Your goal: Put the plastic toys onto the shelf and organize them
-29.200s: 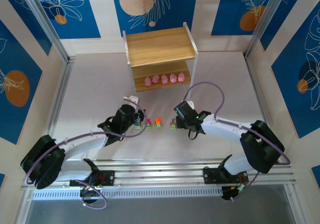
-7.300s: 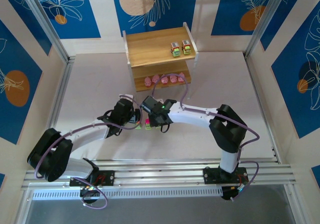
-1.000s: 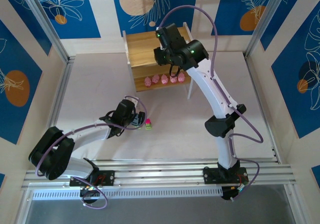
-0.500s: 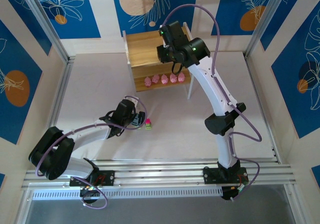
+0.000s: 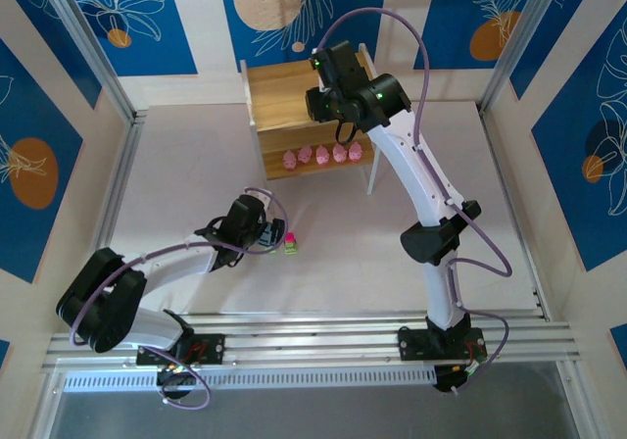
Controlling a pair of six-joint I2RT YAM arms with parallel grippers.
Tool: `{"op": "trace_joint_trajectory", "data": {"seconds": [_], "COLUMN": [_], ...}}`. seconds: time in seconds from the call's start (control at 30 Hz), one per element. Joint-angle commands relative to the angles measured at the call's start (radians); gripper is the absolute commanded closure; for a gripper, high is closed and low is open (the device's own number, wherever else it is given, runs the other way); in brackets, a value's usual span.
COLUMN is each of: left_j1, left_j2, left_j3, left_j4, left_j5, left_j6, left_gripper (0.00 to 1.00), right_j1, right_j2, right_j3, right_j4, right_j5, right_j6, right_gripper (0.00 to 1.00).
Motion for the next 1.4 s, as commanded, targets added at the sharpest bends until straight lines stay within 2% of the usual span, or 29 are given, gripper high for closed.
{"op": "trace_joint_trajectory", "data": {"seconds": [0.0,0.23,0.57,0.83,1.1,1.37], "left_j1": [-0.009,-0.009,-0.008,-0.008,-0.009,-0.031], "left_j2": [0.006,0.006,0.006,-0.007,-0.038,-0.069], "left_j3": [0.028,0.028,0.028,0.022,-0.005,-0.032], "left_j4": [0.018,0.018,0.018,0.021,0.056,0.083], "left_j5": [0.002,0.004,-0.002,-0.026,-0.038,-0.057], "left_j6": [0.017,0.015,0.018,0.012,0.017,0.033], "left_gripper": [0.21,0.22,0.22,0.2,0.12,0.03], "right_j1": [-0.003,-0.003,0.006,0.022,0.054,0.045], "right_j2": [0.002,-0.005,-0.054,-0.149,-0.334,-0.649], "right_j3": [0.043,0.071,0.072,-0.001,-0.272,-0.867], "right_j4": [-0.004,-0.007,-0.006,0.006,0.096,0.324], "right_j5": [-0.015,-0.003,0.023,0.045,0.073,0.033], "right_j6": [-0.021,-0.036,-0.047,-0.049,-0.043,-0.012], "right_gripper": [0.63,0.59,0.58,0.58,0.55,0.45]}}
